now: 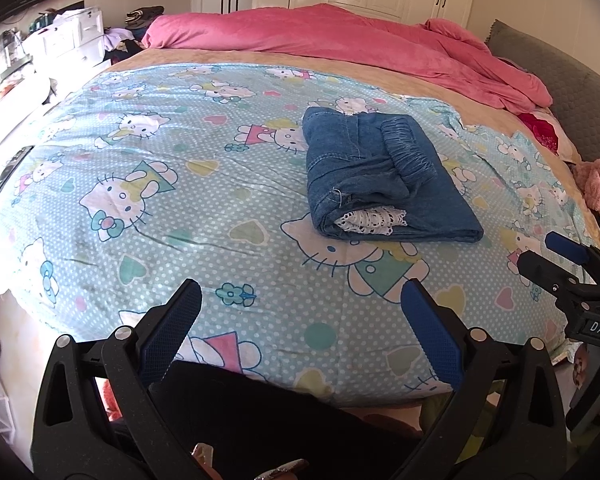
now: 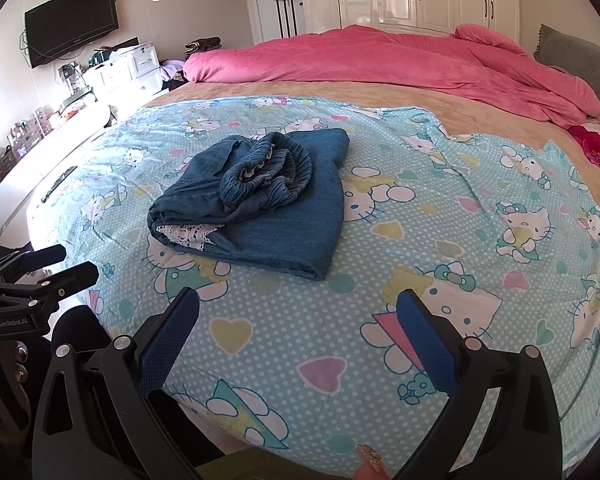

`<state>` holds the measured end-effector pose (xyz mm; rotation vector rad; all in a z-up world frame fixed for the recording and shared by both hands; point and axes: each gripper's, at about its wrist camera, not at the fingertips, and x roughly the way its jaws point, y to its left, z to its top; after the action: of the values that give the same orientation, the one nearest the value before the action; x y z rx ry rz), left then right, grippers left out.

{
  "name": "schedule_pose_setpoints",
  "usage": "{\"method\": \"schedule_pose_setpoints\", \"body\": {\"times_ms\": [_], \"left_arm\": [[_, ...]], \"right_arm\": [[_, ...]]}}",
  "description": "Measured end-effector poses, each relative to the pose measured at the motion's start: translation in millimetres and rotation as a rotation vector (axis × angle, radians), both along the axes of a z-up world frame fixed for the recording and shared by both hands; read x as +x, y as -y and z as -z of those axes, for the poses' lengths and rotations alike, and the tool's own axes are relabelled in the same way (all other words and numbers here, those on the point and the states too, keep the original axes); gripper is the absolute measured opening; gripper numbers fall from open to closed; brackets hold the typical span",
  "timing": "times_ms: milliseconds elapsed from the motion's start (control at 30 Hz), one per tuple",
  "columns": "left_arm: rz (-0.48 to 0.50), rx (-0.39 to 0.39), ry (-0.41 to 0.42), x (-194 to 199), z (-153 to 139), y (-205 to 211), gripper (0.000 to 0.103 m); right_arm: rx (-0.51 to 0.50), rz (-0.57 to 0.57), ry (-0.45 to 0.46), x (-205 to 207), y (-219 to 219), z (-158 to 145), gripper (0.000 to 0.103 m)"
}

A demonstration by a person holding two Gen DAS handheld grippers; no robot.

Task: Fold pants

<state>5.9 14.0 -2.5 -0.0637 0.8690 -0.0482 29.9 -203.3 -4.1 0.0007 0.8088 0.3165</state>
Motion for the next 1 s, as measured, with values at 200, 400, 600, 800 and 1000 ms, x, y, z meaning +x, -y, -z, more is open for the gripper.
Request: {"method": "schedule_pose_setpoints", "body": {"times_ms": [200,400,600,800,1000], "left_arm": [[0.0,-0.008,-0.004,0,0,0,0.094],[0.0,-0.021,-0.009,1,1,-2,0.094],[-0.007,-0.004,-0.026,3,4,-2,0.094],[-0.049,0.03,-0.07,10,12,-8,0.094],[-0.05,-0.028,-0.071,25,10,-32,0.094]], "right_arm": [[-0.004,0.003,0.001,0,0,0,0.099],[-0.01,0.015,-0.004,1,1,3,0.099],[-0.022,0.033,-0.014,3,5,7,0.099],[-0.045,0.072,-0.023,11,14,13,0.099],[-0.082,0.231,-0.028,25,64,30,0.099]]}}
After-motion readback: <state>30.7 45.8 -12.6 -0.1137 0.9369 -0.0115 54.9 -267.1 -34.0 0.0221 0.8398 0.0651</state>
